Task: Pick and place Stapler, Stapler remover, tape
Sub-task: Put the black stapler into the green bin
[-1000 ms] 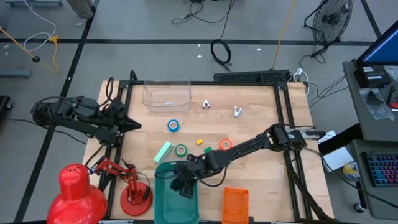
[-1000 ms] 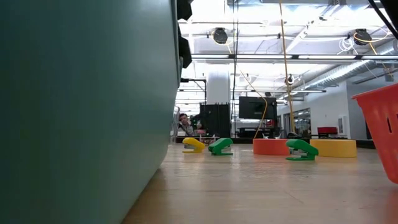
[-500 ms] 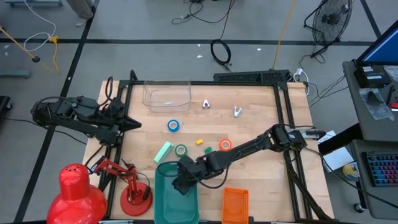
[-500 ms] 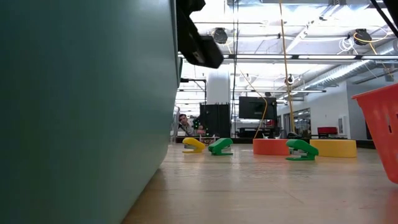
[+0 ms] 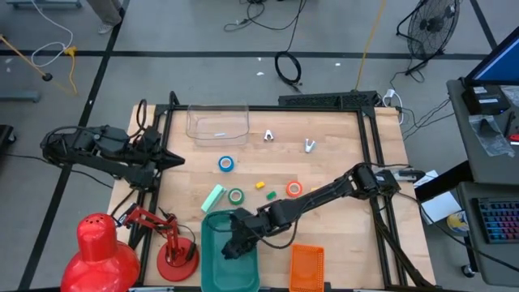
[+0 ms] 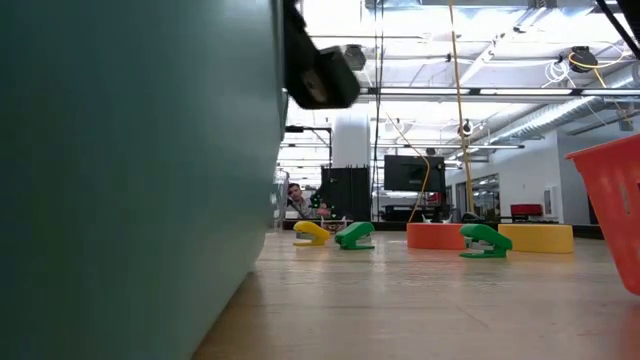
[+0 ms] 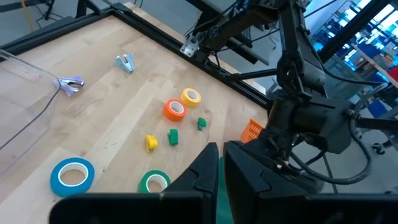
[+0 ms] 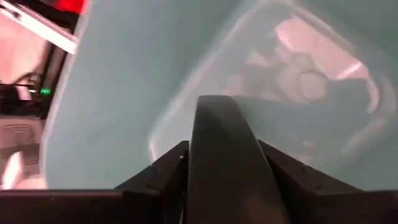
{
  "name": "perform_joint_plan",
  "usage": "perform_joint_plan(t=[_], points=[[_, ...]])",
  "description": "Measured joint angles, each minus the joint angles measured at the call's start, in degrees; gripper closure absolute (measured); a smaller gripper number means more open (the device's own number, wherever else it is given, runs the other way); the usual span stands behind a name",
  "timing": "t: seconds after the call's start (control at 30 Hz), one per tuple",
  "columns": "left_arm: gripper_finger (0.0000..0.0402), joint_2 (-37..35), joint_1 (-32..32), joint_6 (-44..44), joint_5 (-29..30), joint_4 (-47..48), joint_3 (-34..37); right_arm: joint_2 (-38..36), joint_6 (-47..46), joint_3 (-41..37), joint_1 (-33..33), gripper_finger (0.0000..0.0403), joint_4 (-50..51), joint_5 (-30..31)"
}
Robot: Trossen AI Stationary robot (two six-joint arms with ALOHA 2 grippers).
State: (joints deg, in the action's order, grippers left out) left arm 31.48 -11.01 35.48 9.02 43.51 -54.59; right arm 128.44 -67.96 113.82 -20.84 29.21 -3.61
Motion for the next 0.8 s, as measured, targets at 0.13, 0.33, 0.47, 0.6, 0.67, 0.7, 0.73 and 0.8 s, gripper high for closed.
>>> perform_joint_plan(t=[0.13, 0.33, 0.47, 0.6, 0.67, 0.7, 0.73, 0.8], points=[[0.0376, 0.0, -0.02, 0.18, 0.04, 0.0, 0.0, 0.0, 3.28, 0.02, 0.85, 0.0197, -4.2, -1.01], [0.0376, 0.0, 0.0, 0.64, 0.02, 0.02, 0.0, 0.0, 8.6, 0.02, 1.77, 0.0201, -13.61, -1.15], [0.0376, -0.01, -0.02, 0.67, 0.02, 0.0, 0.0, 0.0, 10.13, 0.02, 1.79, 0.0218, -16.12, -1.18], [0.0376, -0.02, 0.0, 0.49, -0.01, 0.03, 0.0, 0.0, 9.81, 0.02, 1.74, 0.0234, -15.16, -1.1], [0.0376, 0.0, -0.02, 0.45, 0.0, 0.27, 0.0, -0.11, 8.87, 0.04, 1.74, 0.0244, -12.81, -0.22], [0.0376, -0.01, -0.02, 0.42, -0.01, 0.42, 0.0, -0.38, 8.89, 0.04, 1.66, 0.0252, -10.71, 0.95], [0.0376, 0.0, 0.0, 0.42, -0.01, 0.48, 0.0, -0.55, 8.88, 0.04, 1.61, 0.0261, -8.52, 2.33], [0.0376, 0.0, 0.0, 0.4, -0.01, 0.49, 0.0, -1.2, 8.92, 0.04, 1.61, 0.0287, -4.19, 5.65]])
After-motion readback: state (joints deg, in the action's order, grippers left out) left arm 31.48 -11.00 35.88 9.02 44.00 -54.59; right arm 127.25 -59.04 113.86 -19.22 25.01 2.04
